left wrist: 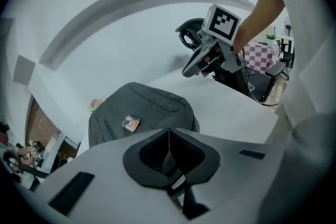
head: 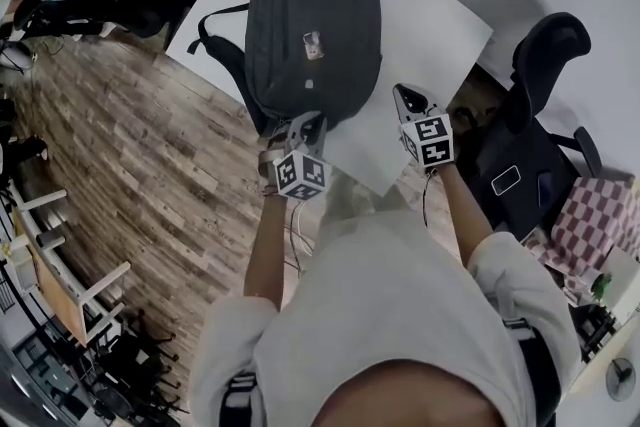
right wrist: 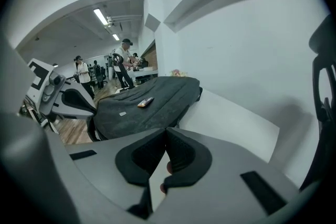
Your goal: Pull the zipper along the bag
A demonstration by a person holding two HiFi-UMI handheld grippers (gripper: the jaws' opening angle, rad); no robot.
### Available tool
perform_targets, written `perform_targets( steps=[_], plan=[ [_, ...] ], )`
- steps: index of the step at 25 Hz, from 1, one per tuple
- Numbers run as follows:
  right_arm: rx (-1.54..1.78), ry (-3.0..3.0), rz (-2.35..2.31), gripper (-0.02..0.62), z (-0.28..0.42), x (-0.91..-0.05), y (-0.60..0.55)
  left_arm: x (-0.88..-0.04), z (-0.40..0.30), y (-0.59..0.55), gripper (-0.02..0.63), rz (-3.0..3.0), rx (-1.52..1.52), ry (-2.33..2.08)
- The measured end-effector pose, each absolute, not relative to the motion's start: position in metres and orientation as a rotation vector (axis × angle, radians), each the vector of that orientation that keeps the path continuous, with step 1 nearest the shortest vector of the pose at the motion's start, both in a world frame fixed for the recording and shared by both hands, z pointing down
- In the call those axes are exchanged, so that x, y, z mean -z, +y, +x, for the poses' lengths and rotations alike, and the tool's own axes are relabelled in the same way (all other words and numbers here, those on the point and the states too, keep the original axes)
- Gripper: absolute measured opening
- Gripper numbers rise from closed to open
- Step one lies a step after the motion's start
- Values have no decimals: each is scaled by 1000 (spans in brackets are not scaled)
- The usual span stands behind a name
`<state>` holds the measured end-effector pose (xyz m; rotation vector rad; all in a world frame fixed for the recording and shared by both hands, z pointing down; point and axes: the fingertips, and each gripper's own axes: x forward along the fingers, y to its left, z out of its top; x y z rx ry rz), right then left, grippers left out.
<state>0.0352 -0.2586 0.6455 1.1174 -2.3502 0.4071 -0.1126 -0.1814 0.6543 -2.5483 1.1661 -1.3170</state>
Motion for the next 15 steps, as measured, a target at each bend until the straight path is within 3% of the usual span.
perform_targets(
  steps=[4, 8, 15],
  plan=[
    [-381, -2298, 1042, 16, 30, -670, -268, -665, -118, -178, 42, -2534, 1366, 1081],
    [-370, -2250, 952, 138, 22, -694, -283, -671, -123, -179, 164, -2500, 1413, 1001],
    [-225, -2127, 855, 190, 13, -726, -314, -674, -128, -186, 202, -2516, 1427, 951]
  ],
)
